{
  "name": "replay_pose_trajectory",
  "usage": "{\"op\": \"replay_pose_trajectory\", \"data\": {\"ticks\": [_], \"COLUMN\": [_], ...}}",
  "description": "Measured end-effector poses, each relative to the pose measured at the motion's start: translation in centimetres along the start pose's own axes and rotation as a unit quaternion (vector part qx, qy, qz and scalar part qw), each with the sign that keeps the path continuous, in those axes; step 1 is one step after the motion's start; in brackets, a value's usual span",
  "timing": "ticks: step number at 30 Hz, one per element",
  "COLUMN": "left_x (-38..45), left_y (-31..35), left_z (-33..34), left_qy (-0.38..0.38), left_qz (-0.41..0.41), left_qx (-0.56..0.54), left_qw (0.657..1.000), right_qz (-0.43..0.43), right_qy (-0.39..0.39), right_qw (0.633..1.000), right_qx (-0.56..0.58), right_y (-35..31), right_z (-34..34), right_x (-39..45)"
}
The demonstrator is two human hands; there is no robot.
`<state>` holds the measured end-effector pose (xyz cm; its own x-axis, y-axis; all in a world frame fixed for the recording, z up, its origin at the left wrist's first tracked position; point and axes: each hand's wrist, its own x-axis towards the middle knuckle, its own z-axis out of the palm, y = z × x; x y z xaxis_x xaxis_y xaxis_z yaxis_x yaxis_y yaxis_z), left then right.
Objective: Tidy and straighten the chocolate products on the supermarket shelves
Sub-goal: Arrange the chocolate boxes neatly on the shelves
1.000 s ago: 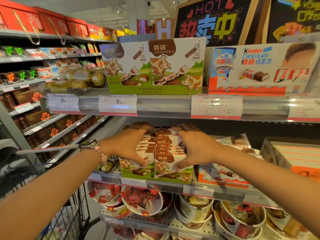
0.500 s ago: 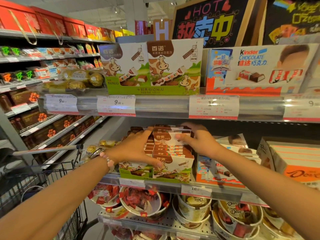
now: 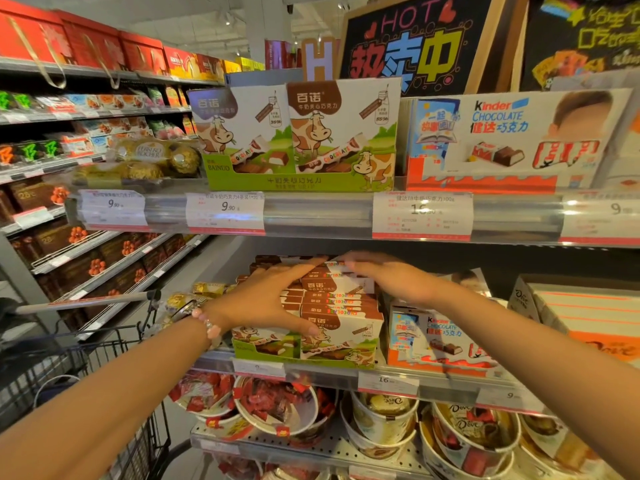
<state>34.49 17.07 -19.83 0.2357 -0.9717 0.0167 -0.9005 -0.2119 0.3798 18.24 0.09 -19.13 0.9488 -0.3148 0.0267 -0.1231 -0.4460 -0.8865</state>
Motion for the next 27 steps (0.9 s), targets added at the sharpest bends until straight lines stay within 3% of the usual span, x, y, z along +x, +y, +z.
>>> {"op": "replay_pose_trajectory", "data": {"ticks": [3, 6, 8, 10, 15, 18, 21, 27], "left_x": [-0.1, -0.1, -0.1, -0.1, -0.3, -0.2, -0.3, -0.1], "left_y": [0.1, 0.0, 0.0, -0.1, -0.1, -0.2, -0.2, -0.2], "left_z": [-0.1, 0.0, 0.0, 0.1, 0.1, 0.3, 0.4, 0.2], "left_qy": [-0.002, 0.0, 0.003, 0.002, 0.012, 0.022, 0.027, 0.01], "left_qz": [0.002, 0.0, -0.013, -0.027, -0.021, -0.022, -0.036, -0.006], "left_qx": [-0.021, -0.002, 0.0, 0.004, -0.004, -0.004, -0.027, 0.007], "left_qw": [1.0, 1.0, 1.0, 1.0, 1.0, 1.0, 0.999, 1.0], "right_qz": [0.036, 0.061, 0.06, 0.048, 0.032, 0.002, -0.057, -0.065], "right_qy": [0.132, 0.079, 0.05, 0.07, 0.157, 0.194, 0.149, 0.038], "right_qw": [0.99, 0.981, 0.975, 0.972, 0.973, 0.98, 0.986, 0.995], "right_qx": [-0.015, -0.164, -0.208, -0.22, -0.168, -0.041, 0.05, -0.066], "right_y": [0.4, 0.9, 1.3, 1.6, 1.7, 2.2, 2.8, 2.9], "right_z": [-1.5, -2.0, -1.6, -1.2, -0.8, -0.6, -0.2, 0.5], "right_x": [1.7, 3.3, 3.8, 3.8, 3.0, 1.2, -0.5, -1.1]}}
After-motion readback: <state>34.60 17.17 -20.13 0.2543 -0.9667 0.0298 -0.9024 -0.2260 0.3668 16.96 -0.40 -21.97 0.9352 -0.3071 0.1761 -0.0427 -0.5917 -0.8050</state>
